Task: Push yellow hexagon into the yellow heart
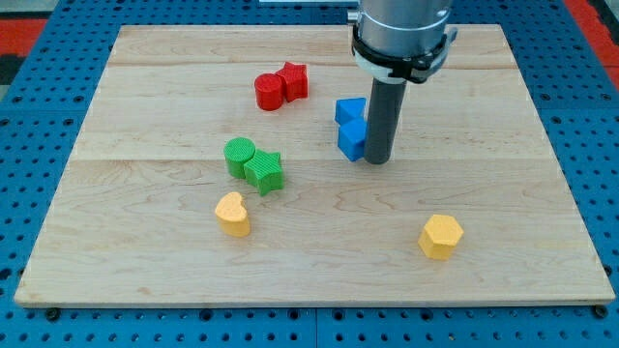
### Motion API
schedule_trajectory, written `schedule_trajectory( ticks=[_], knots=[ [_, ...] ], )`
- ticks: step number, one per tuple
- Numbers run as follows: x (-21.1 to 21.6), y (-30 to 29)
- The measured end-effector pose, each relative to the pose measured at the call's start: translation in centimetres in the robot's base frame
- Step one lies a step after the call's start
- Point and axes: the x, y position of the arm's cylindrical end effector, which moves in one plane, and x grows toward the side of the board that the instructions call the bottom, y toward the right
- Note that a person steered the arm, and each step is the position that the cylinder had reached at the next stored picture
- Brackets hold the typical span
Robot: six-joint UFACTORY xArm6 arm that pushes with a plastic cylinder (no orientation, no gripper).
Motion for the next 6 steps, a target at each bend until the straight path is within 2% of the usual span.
schedule_trajectory(
  ticks=[1,2,3,4,6],
  knots=[
    [3.6,3.6],
    [7.6,9.8],
    [9.7,11.2],
    [12.5,11.4],
    [11.0,2.1]
  ],
)
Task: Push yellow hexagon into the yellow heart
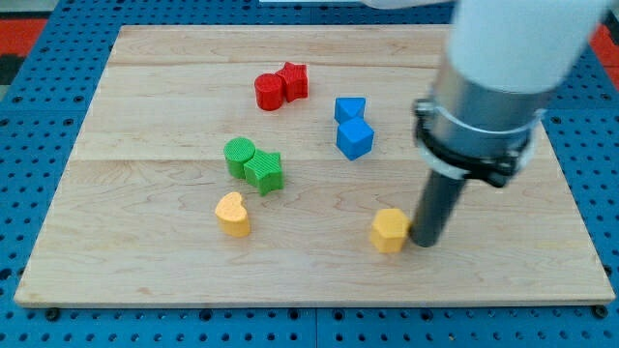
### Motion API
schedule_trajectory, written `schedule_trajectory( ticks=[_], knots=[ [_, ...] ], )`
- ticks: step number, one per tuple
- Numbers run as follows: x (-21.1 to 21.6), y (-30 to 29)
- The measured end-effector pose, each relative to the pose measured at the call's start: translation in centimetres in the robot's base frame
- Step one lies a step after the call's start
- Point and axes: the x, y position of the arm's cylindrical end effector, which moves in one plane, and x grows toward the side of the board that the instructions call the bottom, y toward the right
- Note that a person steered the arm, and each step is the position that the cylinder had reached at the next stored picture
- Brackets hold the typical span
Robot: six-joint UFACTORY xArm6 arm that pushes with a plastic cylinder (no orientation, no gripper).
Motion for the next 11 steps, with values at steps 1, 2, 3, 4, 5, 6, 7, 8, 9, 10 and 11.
schedule_trajectory(
  ticks=[1,2,3,4,5,6,7,8,9,10,11],
  knots=[
    [-0.6,-5.0],
    [1.7,-2.8],
    [2.0,-3.1],
    [2.1,-2.9],
    [2.4,-4.4],
    [2.3,-10.1],
    [0.5,-10.6],
    [0.3,-4.2],
    [-1.0,-4.9],
    [-1.4,-9.0],
    [-3.1,-4.1]
  ],
)
